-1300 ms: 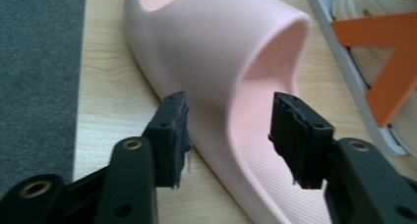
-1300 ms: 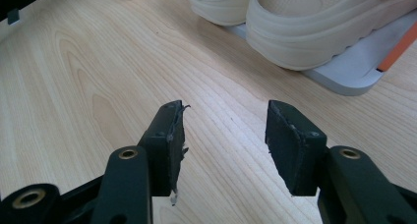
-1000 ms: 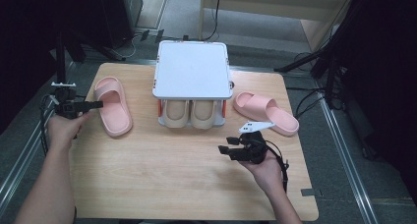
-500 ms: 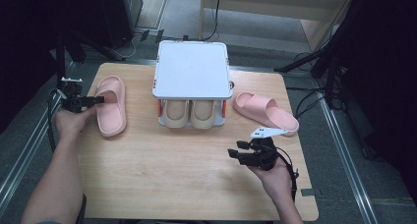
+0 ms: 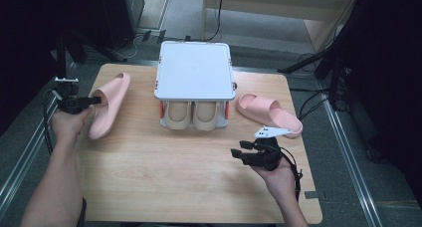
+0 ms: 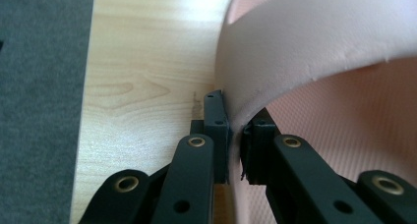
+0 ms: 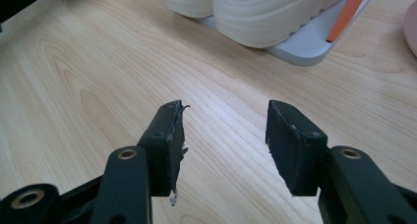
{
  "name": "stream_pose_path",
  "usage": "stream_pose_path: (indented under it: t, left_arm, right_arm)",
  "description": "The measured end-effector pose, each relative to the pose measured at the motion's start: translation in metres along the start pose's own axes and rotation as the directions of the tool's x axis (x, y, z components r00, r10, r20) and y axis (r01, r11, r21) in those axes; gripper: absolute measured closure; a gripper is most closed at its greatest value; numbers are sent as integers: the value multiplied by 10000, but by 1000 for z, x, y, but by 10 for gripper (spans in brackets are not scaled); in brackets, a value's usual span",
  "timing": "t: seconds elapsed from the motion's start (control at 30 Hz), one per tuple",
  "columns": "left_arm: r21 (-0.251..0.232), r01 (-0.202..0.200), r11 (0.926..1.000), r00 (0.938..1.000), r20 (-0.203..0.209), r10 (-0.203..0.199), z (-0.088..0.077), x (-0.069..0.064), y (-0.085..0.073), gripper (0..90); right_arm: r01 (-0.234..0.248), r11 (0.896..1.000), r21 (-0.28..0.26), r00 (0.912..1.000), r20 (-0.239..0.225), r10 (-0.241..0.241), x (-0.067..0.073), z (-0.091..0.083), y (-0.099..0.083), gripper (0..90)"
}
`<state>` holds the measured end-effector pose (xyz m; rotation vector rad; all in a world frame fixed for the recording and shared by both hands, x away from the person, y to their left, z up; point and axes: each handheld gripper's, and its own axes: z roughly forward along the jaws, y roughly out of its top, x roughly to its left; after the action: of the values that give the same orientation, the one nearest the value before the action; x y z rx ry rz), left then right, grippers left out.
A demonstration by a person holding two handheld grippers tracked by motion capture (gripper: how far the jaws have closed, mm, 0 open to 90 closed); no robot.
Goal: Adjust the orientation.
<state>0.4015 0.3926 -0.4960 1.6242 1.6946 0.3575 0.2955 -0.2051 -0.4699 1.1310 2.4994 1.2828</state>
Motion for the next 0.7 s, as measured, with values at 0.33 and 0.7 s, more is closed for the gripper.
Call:
stream_pose_path:
  t: [0.33,0.7]
  left_arm:
    - [-338,-44,9994,9964,844,73,-35,-14,-12,839]
    - [-25,-1292,9916,9821,1380,1283,-59,-64,-27,838]
  right_arm:
    - [303,9993,-216,9985,-442,-313,-1,5,15,493]
    - [585,9976,-366,9932,-991,-619,-5,14,34,493]
